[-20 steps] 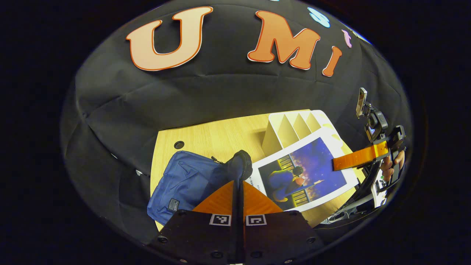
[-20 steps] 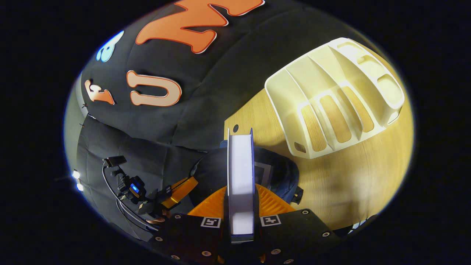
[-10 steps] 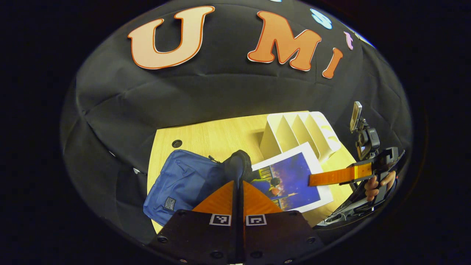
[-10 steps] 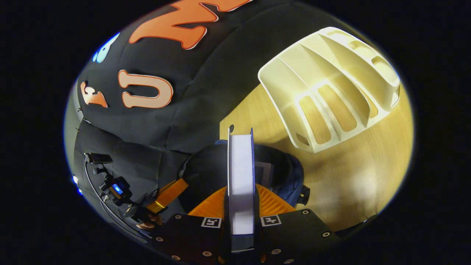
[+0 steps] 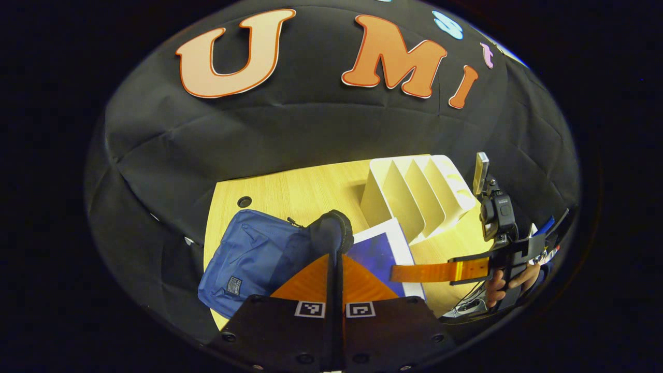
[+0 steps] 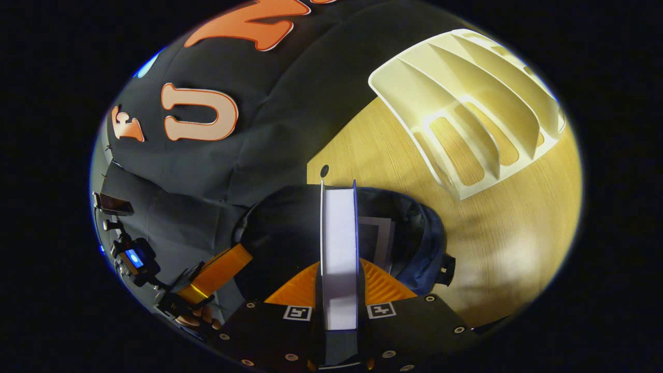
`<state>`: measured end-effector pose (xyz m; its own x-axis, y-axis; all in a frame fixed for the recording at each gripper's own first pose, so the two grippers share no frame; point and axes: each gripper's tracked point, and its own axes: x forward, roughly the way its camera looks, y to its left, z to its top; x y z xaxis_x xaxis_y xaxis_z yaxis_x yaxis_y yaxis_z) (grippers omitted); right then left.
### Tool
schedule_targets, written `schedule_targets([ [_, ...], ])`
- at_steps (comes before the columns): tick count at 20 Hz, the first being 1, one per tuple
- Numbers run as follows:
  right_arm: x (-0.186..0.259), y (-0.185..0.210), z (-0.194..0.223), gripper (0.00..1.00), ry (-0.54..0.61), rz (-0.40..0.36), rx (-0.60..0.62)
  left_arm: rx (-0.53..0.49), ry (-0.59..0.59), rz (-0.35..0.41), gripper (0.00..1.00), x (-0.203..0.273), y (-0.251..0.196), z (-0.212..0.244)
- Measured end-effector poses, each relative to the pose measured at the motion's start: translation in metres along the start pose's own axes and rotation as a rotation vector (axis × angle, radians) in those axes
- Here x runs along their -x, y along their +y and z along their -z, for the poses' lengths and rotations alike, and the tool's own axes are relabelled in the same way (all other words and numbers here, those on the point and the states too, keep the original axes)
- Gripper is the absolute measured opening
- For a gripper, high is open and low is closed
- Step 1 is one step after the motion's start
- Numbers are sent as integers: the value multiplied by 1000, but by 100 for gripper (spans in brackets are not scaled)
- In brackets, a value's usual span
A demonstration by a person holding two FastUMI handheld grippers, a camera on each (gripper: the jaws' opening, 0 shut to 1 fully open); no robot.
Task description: Open the schoolbag, grab two books from the bookshelf and put them into the schoolbag.
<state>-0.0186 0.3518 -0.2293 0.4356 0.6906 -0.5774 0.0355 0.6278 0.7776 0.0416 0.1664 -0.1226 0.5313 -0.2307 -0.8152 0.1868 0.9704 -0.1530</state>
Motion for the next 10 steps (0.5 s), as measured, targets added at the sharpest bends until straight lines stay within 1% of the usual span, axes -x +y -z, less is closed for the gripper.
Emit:
schedule_targets([
  [6, -31, -3, -1, 24, -43, 3, -39, -20, 12, 15, 1, 14, -32, -8],
  [10, -36, 4, 5, 24, -60, -13, -43, -40, 14, 18, 1, 17, -54, -18],
])
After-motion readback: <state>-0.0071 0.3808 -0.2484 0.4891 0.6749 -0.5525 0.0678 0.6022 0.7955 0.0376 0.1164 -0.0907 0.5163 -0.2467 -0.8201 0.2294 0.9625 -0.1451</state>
